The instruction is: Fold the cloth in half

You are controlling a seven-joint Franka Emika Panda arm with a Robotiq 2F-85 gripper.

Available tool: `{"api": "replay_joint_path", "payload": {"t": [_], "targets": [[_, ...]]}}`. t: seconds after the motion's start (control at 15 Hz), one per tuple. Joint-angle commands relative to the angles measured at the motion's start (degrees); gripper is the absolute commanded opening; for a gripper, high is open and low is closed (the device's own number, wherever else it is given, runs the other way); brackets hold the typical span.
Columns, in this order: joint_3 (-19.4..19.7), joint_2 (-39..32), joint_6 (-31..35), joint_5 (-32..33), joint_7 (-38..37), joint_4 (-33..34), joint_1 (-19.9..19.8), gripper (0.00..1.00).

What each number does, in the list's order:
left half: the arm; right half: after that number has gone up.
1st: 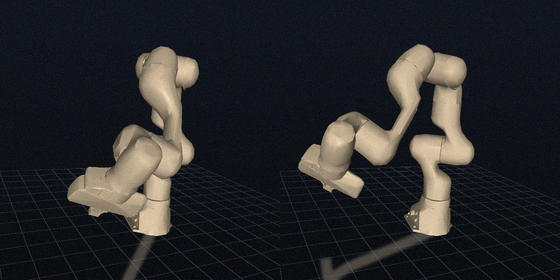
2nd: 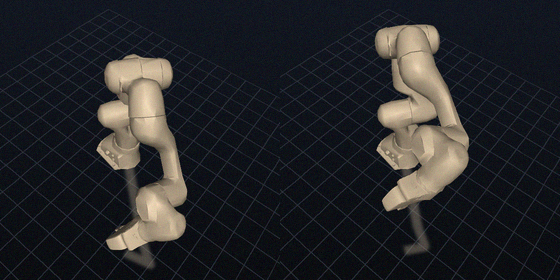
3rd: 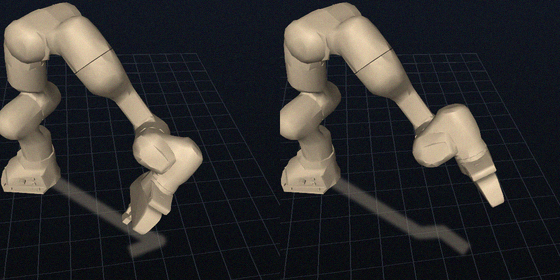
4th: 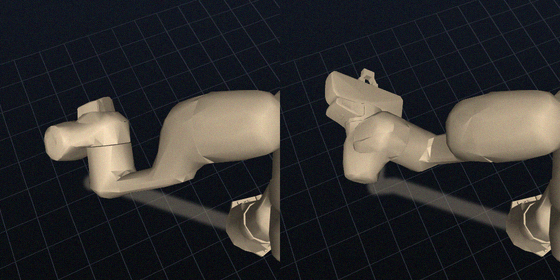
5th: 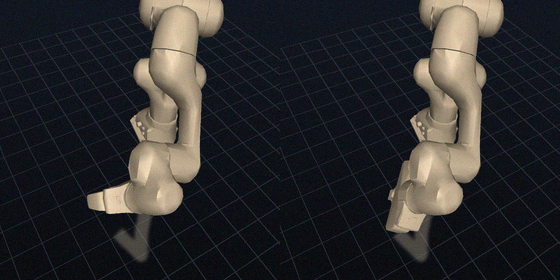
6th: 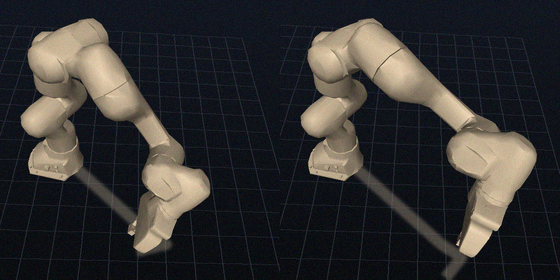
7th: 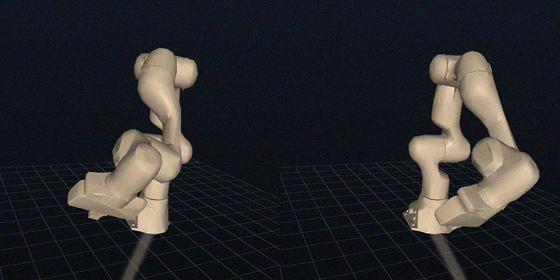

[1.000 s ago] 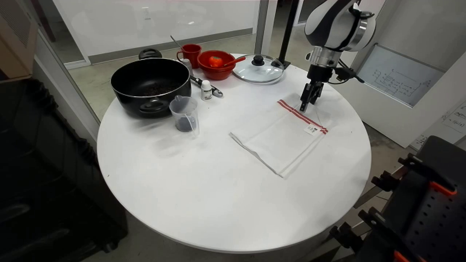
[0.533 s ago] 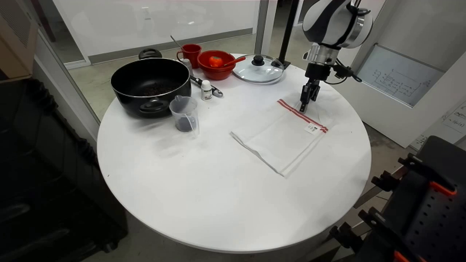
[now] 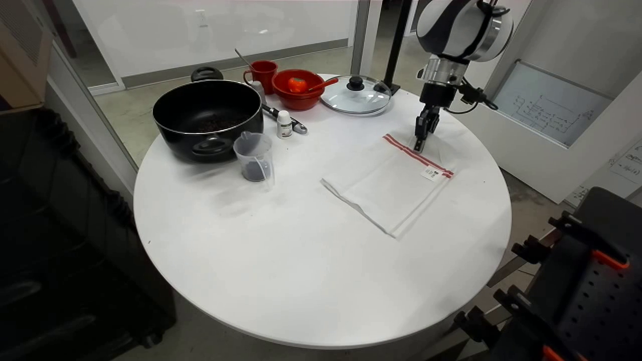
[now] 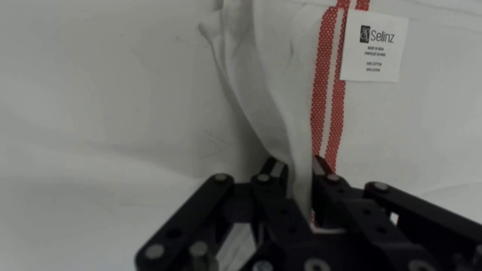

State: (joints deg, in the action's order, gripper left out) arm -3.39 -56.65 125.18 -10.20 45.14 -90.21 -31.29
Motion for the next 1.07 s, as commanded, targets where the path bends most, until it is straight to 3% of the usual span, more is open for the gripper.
{"api": "replay_joint_path", "payload": {"t": [0.0, 0.47, 1.0], "targets": [[0.44, -1.5, -1.58, -1.55, -0.09, 2.85, 0.02, 0.02], [2.43, -2.39, -4.12, -2.01, -5.81, 10.06, -0.09, 0.02], [7.53, -2.6, -7.44, 2.48, -13.4, 17.69, 1.02, 0.02]]}}
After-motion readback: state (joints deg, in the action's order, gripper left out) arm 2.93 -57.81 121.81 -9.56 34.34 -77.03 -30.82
